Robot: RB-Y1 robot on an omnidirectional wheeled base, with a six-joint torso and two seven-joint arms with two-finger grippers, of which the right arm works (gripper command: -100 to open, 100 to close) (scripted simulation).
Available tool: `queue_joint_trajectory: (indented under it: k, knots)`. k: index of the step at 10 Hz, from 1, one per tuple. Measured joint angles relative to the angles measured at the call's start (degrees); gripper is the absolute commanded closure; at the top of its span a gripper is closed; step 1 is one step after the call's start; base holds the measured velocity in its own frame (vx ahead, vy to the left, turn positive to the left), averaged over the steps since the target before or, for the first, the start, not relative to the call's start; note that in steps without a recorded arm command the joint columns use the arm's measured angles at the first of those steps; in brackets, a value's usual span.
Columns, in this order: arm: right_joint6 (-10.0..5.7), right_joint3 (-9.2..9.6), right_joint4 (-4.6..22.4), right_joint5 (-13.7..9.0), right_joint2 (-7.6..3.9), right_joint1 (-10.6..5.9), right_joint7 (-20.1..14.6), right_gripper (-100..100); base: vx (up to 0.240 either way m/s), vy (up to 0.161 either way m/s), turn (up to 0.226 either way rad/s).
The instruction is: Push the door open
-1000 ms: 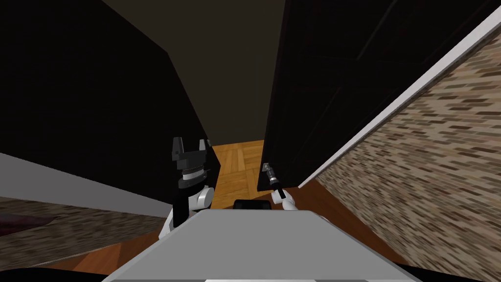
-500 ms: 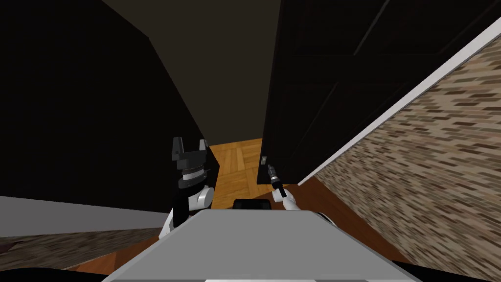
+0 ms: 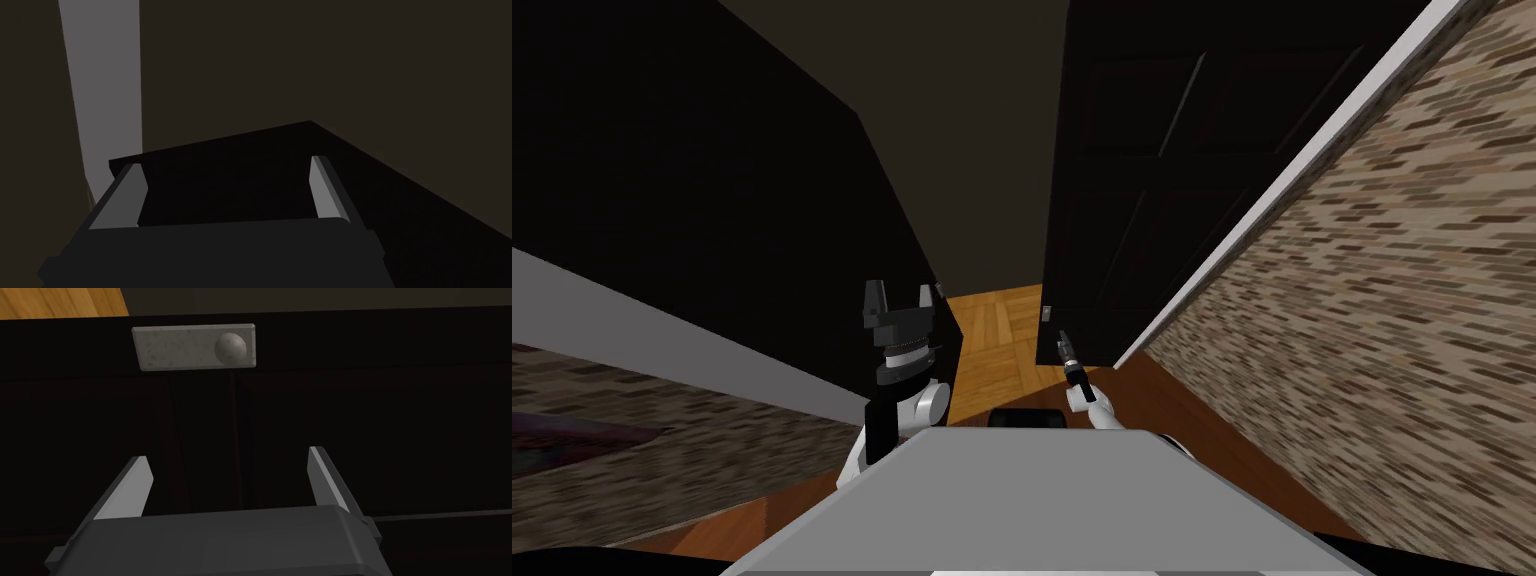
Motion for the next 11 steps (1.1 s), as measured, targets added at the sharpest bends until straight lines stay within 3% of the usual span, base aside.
queue_joint_trajectory:
  k: [2,11]
  knots:
    - [-0.3,-0.04,0.6,-0.1,0.36,-0.36,-0.1,-100,0.009,0.019,0.007]
    - [-1.05,-1.05,1.2,-0.6,-0.38,-0.47,0.5,-100,0.203,0.022,0.027]
